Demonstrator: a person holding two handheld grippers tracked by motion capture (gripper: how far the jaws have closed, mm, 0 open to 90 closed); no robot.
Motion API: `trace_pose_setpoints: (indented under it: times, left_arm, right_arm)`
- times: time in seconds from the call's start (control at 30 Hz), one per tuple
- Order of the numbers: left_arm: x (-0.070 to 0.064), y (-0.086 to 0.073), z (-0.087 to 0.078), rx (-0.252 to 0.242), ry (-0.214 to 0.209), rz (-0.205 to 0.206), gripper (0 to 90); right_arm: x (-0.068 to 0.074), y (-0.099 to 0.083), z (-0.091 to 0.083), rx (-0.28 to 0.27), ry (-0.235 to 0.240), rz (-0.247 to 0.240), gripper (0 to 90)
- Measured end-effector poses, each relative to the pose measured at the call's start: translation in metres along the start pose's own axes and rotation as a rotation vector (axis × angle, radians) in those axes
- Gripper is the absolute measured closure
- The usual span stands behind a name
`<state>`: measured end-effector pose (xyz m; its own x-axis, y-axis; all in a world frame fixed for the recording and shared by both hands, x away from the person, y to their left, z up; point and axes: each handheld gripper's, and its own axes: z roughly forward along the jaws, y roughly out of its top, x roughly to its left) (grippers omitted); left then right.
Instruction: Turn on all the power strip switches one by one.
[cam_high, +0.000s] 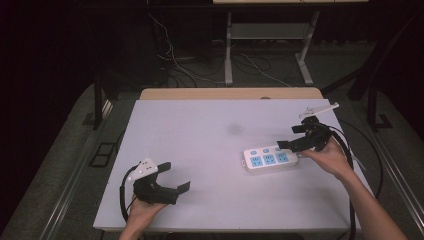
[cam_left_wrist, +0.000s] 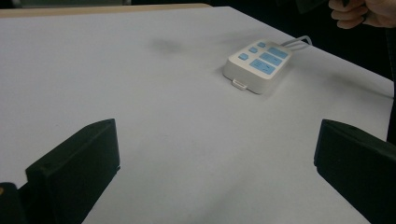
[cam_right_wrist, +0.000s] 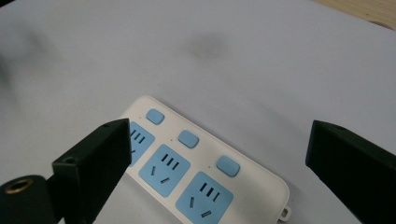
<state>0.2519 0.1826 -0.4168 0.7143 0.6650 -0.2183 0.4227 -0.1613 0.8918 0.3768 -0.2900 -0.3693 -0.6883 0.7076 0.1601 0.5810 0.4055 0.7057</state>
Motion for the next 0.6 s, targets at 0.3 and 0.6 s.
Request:
trace_pose_setpoints:
  times: [0.3,0.6]
  left_arm:
    - [0.0001,0.0000,-0.0001,0.000,0.000,0.001,0.0]
    - [0.0008,-0.0001,0.0003,0.001,-0.001,-0.001,0.0]
  right_arm:
    - [-0.0019,0.0008,0.0029,0.010,-0.006,-0.010,37.3]
    - [-0.0074,0.0017,0.0079,0.031,-0.034,-0.014,65.1]
